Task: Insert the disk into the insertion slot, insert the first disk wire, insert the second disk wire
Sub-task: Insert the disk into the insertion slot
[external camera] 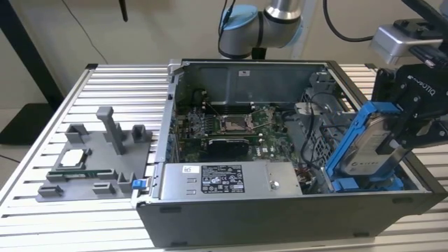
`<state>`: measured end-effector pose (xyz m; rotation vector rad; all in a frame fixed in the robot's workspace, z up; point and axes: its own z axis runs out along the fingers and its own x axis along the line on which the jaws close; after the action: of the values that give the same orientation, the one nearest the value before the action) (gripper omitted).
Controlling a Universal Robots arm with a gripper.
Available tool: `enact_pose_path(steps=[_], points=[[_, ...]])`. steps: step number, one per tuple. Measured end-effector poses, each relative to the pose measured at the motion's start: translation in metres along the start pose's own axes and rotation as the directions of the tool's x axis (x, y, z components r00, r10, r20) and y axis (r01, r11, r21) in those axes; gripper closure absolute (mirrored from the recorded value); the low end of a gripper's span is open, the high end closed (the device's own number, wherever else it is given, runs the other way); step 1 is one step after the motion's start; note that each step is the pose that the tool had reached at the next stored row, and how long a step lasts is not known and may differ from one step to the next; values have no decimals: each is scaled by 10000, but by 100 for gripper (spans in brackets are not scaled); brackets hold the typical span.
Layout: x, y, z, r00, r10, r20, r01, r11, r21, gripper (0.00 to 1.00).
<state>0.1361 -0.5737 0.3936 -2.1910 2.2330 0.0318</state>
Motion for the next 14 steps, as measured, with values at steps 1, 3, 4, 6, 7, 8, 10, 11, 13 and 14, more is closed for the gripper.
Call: enact_pose_path(steps=[1,3,4,6,7,8,10,11,13,14], points=[[1,2,18,10000,0,1,0,10000,0,100],[1,5,55,10000,-1,0,1,10000,1,100],[2,7,74,10000,-1,2,1,10000,0,100],[3,10,111,10000,0,3,0,10000,1,100],[3,11,128,10000,0,2,0,10000,2,100],[4,11,143,10000,0,1,0,10000,3,100],[4,12,157,10000,1,0,-1,10000,1,100],[4,11,156,10000,1,-2,-1,10000,3,0],[4,11,157,10000,1,-1,-1,10000,4,0],[4,11,153,10000,1,0,-1,10000,3,0]])
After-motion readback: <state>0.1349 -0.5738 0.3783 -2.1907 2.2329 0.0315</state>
